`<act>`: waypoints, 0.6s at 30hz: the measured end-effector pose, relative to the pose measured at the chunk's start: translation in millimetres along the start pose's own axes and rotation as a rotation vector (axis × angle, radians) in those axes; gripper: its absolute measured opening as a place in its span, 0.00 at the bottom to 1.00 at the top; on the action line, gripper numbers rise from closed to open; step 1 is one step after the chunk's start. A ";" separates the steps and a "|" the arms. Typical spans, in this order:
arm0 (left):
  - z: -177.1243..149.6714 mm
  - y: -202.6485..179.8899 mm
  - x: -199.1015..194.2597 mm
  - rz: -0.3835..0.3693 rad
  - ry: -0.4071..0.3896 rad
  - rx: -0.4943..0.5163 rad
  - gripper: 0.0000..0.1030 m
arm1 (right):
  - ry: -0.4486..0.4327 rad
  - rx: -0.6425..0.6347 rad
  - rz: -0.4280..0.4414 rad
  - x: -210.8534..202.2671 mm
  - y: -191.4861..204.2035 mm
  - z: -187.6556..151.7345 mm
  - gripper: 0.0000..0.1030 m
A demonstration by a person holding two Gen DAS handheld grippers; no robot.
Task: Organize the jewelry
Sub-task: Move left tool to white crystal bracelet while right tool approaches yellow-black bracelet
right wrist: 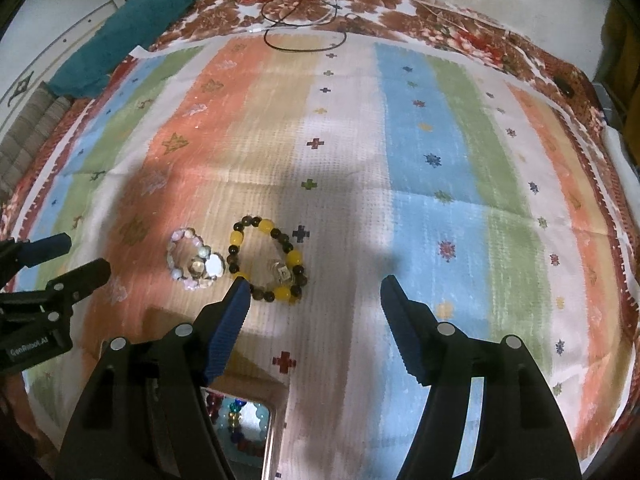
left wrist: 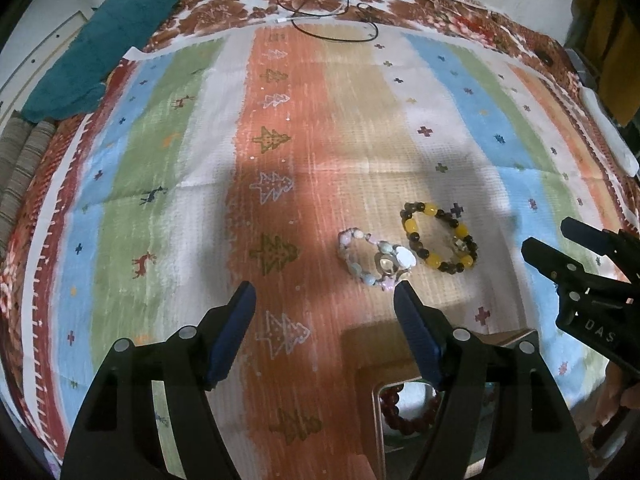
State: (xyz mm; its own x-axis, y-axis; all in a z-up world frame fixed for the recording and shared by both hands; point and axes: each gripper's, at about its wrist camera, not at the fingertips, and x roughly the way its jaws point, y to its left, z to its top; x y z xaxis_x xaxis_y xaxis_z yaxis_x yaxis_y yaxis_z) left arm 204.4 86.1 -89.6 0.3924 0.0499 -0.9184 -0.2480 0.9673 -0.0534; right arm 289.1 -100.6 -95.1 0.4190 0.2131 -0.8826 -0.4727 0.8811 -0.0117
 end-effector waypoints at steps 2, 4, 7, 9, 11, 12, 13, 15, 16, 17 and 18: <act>2.2 -0.9 3.8 0.007 0.006 0.006 0.69 | 0.003 0.000 -0.001 2.9 0.2 2.4 0.66; 4.4 -1.9 6.6 0.008 0.011 0.015 0.69 | 0.010 -0.003 -0.003 7.5 0.5 4.4 0.66; 7.9 -2.6 9.9 0.007 0.013 0.022 0.69 | 0.021 -0.004 -0.007 14.3 0.8 7.1 0.66; 10.3 -2.5 12.9 0.004 0.016 0.024 0.69 | 0.030 -0.002 -0.004 19.1 0.8 9.1 0.66; 12.3 -2.3 17.4 0.003 0.024 0.025 0.69 | 0.038 0.001 0.004 22.7 0.7 10.2 0.66; 12.6 -3.0 18.8 0.003 0.027 0.028 0.69 | 0.043 0.002 0.007 25.2 0.9 11.0 0.66; 13.4 -3.4 21.3 0.002 0.030 0.031 0.69 | 0.046 0.001 0.006 27.4 1.3 11.7 0.66; 15.1 -3.5 26.7 0.002 0.040 0.033 0.69 | 0.054 -0.002 0.004 32.1 2.2 13.1 0.66; 15.9 -3.2 29.3 0.003 0.045 0.032 0.68 | 0.059 -0.001 0.003 34.5 2.6 13.7 0.66; 16.5 -2.9 31.3 0.004 0.049 0.031 0.68 | 0.064 -0.001 0.003 36.9 2.8 14.2 0.66; 17.2 -2.4 34.4 0.004 0.055 0.029 0.67 | 0.071 0.000 0.002 40.1 2.7 14.8 0.66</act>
State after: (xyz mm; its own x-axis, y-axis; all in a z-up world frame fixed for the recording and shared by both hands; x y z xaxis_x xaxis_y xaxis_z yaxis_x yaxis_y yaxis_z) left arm 233.8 89.7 -114.3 0.3420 0.0410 -0.9388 -0.2232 0.9740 -0.0388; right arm 316.1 -83.5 -123.5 0.3615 0.1845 -0.9139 -0.4735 0.8808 -0.0095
